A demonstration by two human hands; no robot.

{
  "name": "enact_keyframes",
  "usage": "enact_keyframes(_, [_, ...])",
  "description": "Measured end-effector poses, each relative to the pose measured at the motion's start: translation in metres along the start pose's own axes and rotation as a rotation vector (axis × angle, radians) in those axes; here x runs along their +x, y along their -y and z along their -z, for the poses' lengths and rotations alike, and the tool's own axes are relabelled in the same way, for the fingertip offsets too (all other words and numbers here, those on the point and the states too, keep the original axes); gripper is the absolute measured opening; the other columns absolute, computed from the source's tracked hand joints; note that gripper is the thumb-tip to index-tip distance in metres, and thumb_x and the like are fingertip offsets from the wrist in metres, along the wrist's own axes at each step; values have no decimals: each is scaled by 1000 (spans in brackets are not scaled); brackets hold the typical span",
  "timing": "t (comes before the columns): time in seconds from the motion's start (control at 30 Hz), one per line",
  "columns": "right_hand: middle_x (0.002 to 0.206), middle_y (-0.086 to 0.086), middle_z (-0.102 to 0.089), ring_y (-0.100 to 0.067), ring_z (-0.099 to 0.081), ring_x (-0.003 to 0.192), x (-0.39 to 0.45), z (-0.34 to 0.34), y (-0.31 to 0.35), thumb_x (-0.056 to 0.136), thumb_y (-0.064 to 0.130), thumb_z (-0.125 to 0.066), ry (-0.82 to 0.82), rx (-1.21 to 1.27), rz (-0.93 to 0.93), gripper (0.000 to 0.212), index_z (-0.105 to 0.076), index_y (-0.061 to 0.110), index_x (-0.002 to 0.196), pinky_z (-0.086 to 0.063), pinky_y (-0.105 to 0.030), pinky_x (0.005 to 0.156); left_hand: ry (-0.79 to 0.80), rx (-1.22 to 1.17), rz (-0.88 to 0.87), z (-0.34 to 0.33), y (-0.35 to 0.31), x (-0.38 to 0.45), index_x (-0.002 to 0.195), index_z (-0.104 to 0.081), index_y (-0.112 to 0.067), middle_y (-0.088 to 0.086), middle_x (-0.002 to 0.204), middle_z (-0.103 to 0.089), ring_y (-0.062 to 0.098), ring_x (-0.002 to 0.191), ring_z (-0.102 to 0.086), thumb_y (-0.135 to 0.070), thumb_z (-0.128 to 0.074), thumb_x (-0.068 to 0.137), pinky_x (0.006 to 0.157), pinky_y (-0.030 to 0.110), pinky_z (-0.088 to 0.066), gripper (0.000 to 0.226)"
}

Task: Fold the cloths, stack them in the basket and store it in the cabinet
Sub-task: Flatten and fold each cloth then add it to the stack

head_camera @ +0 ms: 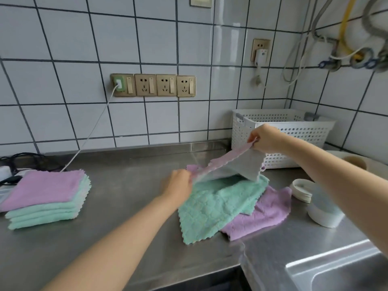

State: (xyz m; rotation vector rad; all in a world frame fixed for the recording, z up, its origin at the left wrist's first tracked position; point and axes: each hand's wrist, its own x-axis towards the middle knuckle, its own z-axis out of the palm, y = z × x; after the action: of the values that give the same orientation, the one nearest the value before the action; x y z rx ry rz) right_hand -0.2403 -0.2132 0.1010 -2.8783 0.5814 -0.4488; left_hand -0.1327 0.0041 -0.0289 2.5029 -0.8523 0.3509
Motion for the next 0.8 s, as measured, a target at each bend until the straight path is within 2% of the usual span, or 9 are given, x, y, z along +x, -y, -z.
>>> enact_keyframes(0.07, [93, -9, -67, -20, -56, 74, 3, 10, -3, 89, 9, -58, -49, 42, -33, 17, -70, 8, 102, -43, -27, 66, -129, -103, 4, 28, 11, 15, 82, -67, -19, 10, 92, -72, 35, 89, -66, -14, -49, 87, 69, 39, -53, 19])
enact_keyframes(0.2, [84, -12, -63, -18, -52, 64, 3, 31, 7, 91, 6, -56, -331, 504, 8, 15, -68, 7, 99, -44, -24, 53, -327, -381, -97, 95, 8, 30, 101, -74, -16, 0, 94, -73, 19, 87, -66, -3, -56, 88, 68, 22, -45, 26])
enact_keyframes(0.27, [78, -7, -61, -18, -55, 70, -3, 40, 15, 91, 5, -55, -368, 733, 51, 12, -67, 10, 90, -49, -26, 64, -352, -558, -80, 124, 6, 32, 106, -71, -10, -4, 96, -68, 12, 89, -63, 1, -58, 87, 66, 7, -45, 25])
enact_keyframes(0.33, [85, -5, -63, -22, -61, 86, -10, 46, 23, 92, 6, -56, -327, 950, 54, 16, -66, 16, 84, -54, -33, 80, -369, -715, -55, 150, 9, 27, 105, -71, -10, -5, 97, -68, 4, 86, -62, -1, -64, 85, 67, 3, -44, 23])
enact_keyframes(0.4, [95, -9, -65, -24, -65, 94, -17, 49, 31, 92, 8, -58, -236, 1113, 62, 13, -67, 16, 88, -56, -38, 83, -384, -880, -27, 171, 17, 17, 95, -73, -15, -9, 91, -72, 3, 86, -65, -5, -69, 82, 72, 11, -49, 16])
enact_keyframes(0.47, [98, -12, -66, -24, -67, 90, -22, 49, 37, 88, 11, -63, -114, 1246, 81, 5, -66, 10, 92, -58, -39, 80, -390, -1006, 30, 189, 27, 4, 87, -72, -16, -10, 86, -73, 4, 84, -68, -10, -71, 81, 70, 16, -50, 9])
enact_keyframes(0.6, [79, -6, -69, -15, -66, 67, -29, 41, 55, 79, 20, -66, 159, 1376, 145, 21, -64, 4, 91, -58, -26, 60, -282, -1217, 178, 215, 53, -28, 88, -69, -13, 2, 84, -75, 15, 75, -72, -17, -69, 82, 66, 28, -58, 7])
enact_keyframes(0.67, [71, -4, -69, -12, -64, 58, -30, 31, 68, 82, 17, -63, 213, 1438, 153, 13, -64, 4, 86, -53, -22, 51, -210, -1198, 220, 221, 69, -41, 89, -68, -12, 2, 80, -75, 16, 71, -72, -23, -69, 78, 62, 29, -59, 16])
enact_keyframes(0.8, [71, -5, -68, -13, -64, 59, -26, -8, 88, 74, 22, -71, 273, 1374, 78, 16, -68, 6, 78, -54, -23, 54, -193, -1082, 367, 215, 113, -57, 89, -69, -9, 7, 86, -75, 15, 69, -71, -17, -71, 79, 62, 27, -58, 14])
